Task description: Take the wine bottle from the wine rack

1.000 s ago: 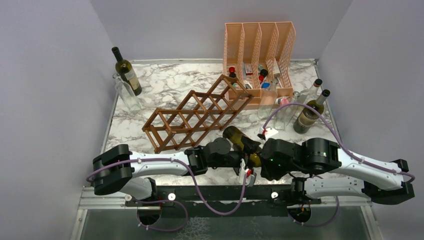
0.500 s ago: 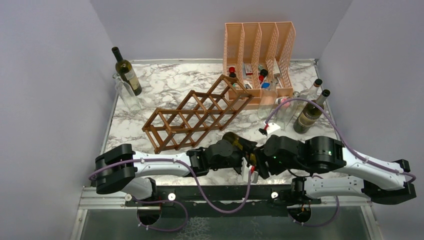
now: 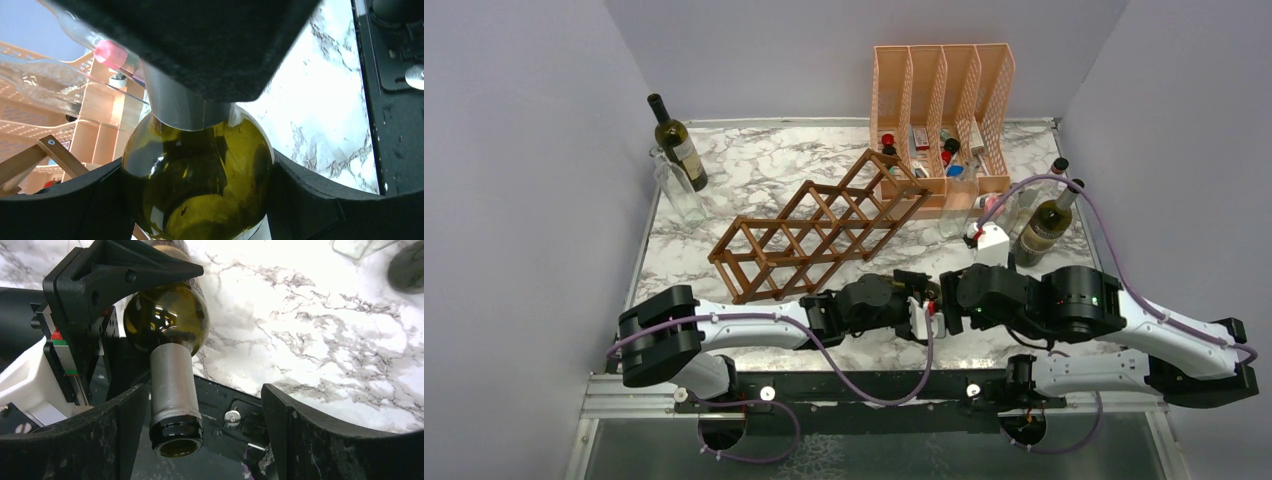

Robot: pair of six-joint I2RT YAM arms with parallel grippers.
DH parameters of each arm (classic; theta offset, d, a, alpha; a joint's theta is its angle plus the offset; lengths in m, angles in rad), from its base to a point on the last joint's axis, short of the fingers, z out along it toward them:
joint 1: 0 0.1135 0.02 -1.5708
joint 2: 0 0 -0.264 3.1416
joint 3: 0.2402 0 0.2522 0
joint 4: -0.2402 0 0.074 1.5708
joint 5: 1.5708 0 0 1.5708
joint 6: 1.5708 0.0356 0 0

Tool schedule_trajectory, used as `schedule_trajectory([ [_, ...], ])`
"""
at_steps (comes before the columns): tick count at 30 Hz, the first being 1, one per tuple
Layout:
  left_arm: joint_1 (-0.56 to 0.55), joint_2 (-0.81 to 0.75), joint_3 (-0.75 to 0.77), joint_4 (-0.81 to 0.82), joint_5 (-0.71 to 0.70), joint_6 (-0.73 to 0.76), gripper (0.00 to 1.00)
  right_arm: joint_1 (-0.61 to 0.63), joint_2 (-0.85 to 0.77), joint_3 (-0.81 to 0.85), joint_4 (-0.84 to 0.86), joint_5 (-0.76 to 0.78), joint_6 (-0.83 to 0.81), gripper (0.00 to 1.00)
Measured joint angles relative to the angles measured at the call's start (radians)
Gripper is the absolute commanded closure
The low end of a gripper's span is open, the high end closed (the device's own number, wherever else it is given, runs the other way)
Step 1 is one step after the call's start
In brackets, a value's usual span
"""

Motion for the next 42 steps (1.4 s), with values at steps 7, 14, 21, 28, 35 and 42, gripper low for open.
schedule_trajectory([
  [7,0.032,0.008,0.043,0.008,0.005,-0.151,0.99,0.0,-0.045,-0.04,0.094,0.094,-0.041,0.28],
  [14,0.038,0.013,0.044,0.005,0.03,-0.251,1.0,0.0,-0.1,-0.134,0.256,0.184,-0.127,0.3],
  [21,0.047,0.015,0.044,0.003,0.046,-0.319,1.0,-0.002,-0.172,-0.24,0.459,0.253,-0.212,0.34],
  [28,0.062,0.015,0.044,-0.004,0.056,-0.353,0.94,-0.003,-0.203,-0.317,0.605,0.28,-0.236,0.62],
  [35,0.074,0.014,0.05,-0.01,0.052,-0.378,0.23,-0.005,-0.181,-0.339,0.687,0.288,-0.241,0.99],
  [42,0.071,0.002,0.055,0.028,0.031,-0.364,0.01,-0.005,-0.151,-0.339,0.676,0.326,-0.232,0.99],
])
